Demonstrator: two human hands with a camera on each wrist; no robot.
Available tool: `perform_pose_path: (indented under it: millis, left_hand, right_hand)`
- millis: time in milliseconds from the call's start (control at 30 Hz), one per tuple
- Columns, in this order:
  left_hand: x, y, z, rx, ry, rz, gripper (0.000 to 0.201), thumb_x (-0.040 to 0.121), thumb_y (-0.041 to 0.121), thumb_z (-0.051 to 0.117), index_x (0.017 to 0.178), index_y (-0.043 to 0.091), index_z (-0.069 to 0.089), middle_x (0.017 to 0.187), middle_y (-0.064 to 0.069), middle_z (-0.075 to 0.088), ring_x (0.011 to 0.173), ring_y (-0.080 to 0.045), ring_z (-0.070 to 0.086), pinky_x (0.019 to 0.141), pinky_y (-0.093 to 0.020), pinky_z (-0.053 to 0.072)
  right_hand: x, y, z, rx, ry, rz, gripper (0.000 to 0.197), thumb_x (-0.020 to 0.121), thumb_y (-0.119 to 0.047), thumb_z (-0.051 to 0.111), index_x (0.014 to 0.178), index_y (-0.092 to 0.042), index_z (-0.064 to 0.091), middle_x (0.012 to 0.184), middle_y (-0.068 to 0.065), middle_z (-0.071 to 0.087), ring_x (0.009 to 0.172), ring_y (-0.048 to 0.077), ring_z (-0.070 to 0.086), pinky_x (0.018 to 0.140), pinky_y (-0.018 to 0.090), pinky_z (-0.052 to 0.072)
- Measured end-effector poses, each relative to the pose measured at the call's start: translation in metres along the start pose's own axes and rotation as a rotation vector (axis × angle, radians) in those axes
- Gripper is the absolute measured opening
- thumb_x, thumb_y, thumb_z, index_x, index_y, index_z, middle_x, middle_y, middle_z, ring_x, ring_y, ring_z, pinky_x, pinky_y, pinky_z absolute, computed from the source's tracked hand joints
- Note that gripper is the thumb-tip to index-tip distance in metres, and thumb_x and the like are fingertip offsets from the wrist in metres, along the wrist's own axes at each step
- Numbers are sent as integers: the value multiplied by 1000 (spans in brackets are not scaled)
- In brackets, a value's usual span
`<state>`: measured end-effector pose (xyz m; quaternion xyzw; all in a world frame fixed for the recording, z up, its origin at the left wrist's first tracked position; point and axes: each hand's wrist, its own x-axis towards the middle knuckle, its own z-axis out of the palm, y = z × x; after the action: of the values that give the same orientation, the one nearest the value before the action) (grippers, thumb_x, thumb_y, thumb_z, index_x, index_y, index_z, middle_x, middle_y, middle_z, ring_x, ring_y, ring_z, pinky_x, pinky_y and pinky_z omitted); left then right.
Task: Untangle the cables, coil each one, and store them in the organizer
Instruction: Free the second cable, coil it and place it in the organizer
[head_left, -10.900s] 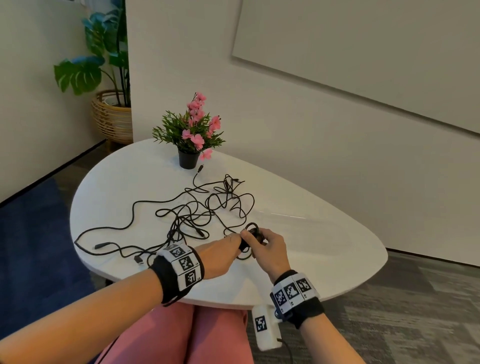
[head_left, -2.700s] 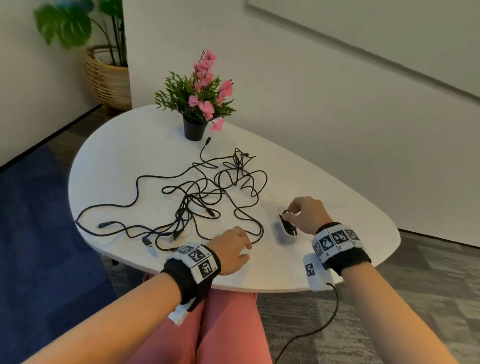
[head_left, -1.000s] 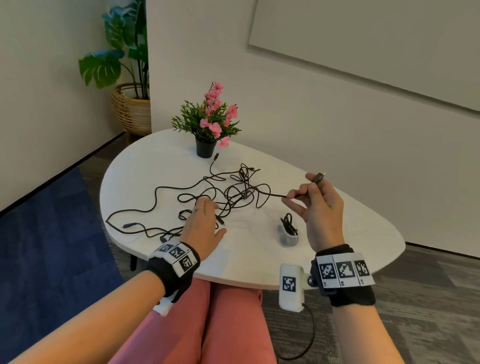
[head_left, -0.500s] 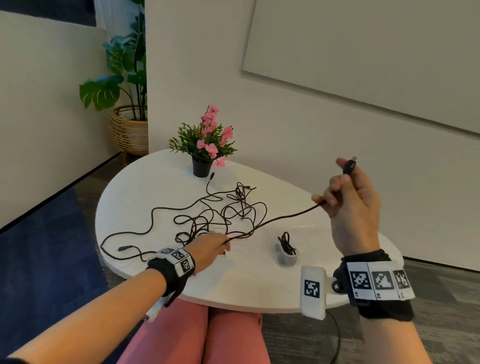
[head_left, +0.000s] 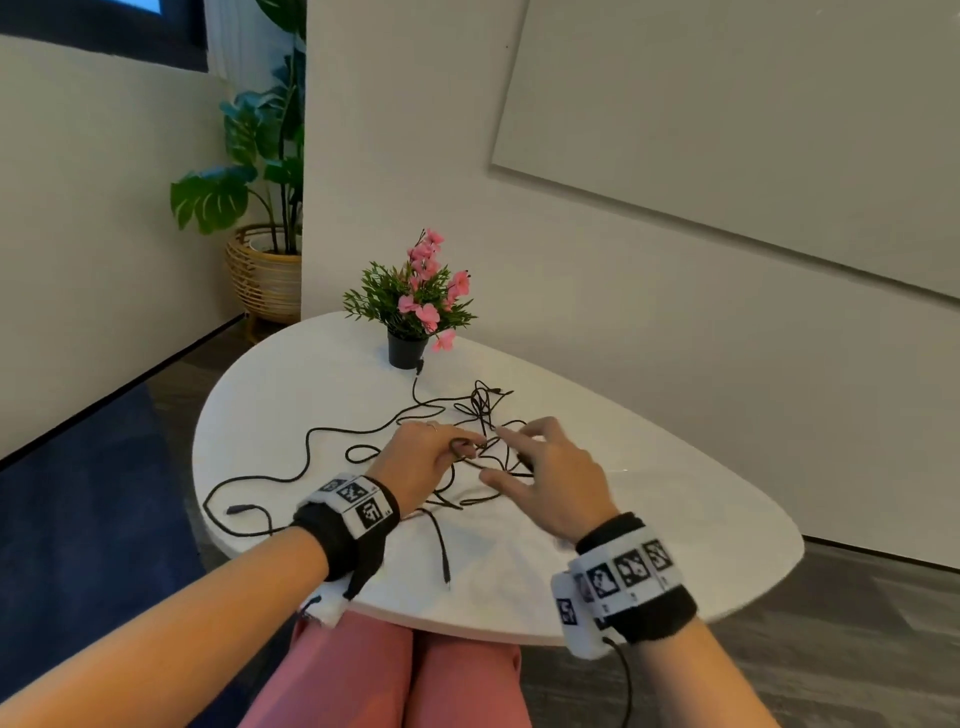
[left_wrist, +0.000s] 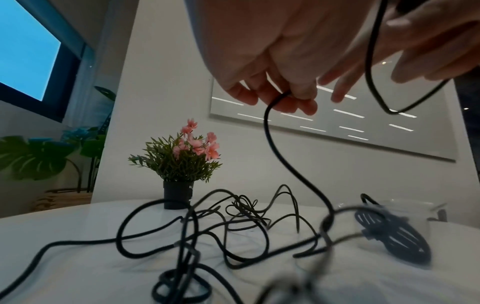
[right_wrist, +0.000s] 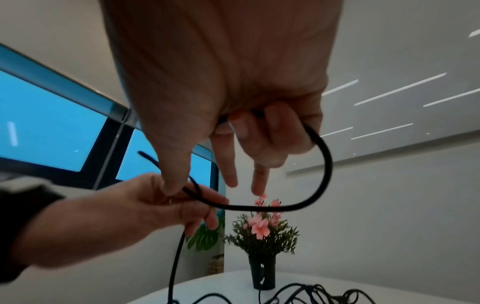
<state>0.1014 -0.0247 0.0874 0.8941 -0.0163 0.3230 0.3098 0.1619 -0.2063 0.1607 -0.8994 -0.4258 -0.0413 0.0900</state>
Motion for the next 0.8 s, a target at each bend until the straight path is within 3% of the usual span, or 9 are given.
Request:
perform_pose_path:
  millis: [33, 100, 200, 267, 400, 500, 567, 633, 800]
  left_hand:
    - [-1, 0, -3, -3, -6, -23, 32, 86, 6, 57, 111, 20, 68, 96, 2, 73, 90, -11, 66, 88, -22, 48]
    - [-1, 1, -9, 61, -53, -88, 31, 87, 5, 58, 111, 20, 69, 102, 0, 72, 97, -14, 65, 91, -24, 47]
    - [1, 4, -16, 65, -64, -142, 23, 89, 9, 57, 107, 14, 70, 106, -3, 71, 100, -15, 64, 90, -17, 43]
    - [2, 9, -14, 85, -129, -169, 20, 89, 8, 55, 102, 11, 71, 105, -4, 71, 100, -16, 63, 85, -14, 39]
    - [2, 17, -5, 95, -252, -240, 19, 92, 14, 49, 95, 10, 68, 93, -5, 69, 89, -19, 63, 78, -24, 46]
    - [-3, 18, 2, -42, -266, -205, 20, 95, 20, 50, 98, 12, 67, 80, 8, 62, 69, -1, 55, 68, -11, 41]
    - [-7, 11, 5, -68, -277, -231, 21, 98, 22, 44, 98, 14, 63, 73, 12, 56, 66, -4, 52, 67, -18, 42]
    - [-12, 2, 6, -40, -313, -277, 22, 99, 21, 37, 99, 16, 58, 74, 13, 51, 71, -8, 50, 71, -24, 42]
    - [-22, -24, -4, 174, -426, -289, 22, 99, 25, 36, 102, 20, 57, 84, 4, 59, 79, -15, 57, 73, -29, 47]
  right_hand:
    - [2, -4, 6, 32, -10, -15, 63, 82, -65, 50, 137, -37, 40, 130, -6, 46, 108, 20, 56, 84, 34, 47]
    - [3, -9, 12, 238, 22, -63, 63, 82, -58, 57, 138, -33, 40, 127, -8, 51, 112, 14, 54, 88, 29, 46]
    - [3, -16, 13, 510, 71, -185, 58, 84, -45, 63, 138, -34, 43, 128, -9, 50, 117, 3, 46, 94, 20, 39]
    - [5, -22, 14, 551, 110, -241, 51, 85, -39, 64, 134, -35, 49, 130, -9, 49, 116, 0, 44, 91, 20, 41]
    - [11, -22, 12, 579, 137, -313, 28, 89, -25, 62, 117, -23, 61, 123, -7, 59, 111, -1, 52, 93, 17, 44]
    - [14, -17, 2, 808, 150, -201, 7, 95, -17, 51, 101, -16, 56, 95, -2, 70, 83, 6, 63, 71, 15, 49]
    - [16, -7, -10, 1018, 301, -58, 15, 99, -13, 40, 93, -17, 54, 77, -1, 65, 58, 1, 55, 52, 11, 41]
    - [15, 4, -26, 1236, 477, 90, 25, 101, -12, 35, 85, -20, 52, 66, -5, 55, 46, 2, 41, 37, 13, 28]
    - [-2, 48, -71, 1350, 994, 210, 28, 101, -15, 33, 81, -25, 51, 60, -10, 52, 45, 3, 39, 36, 15, 25]
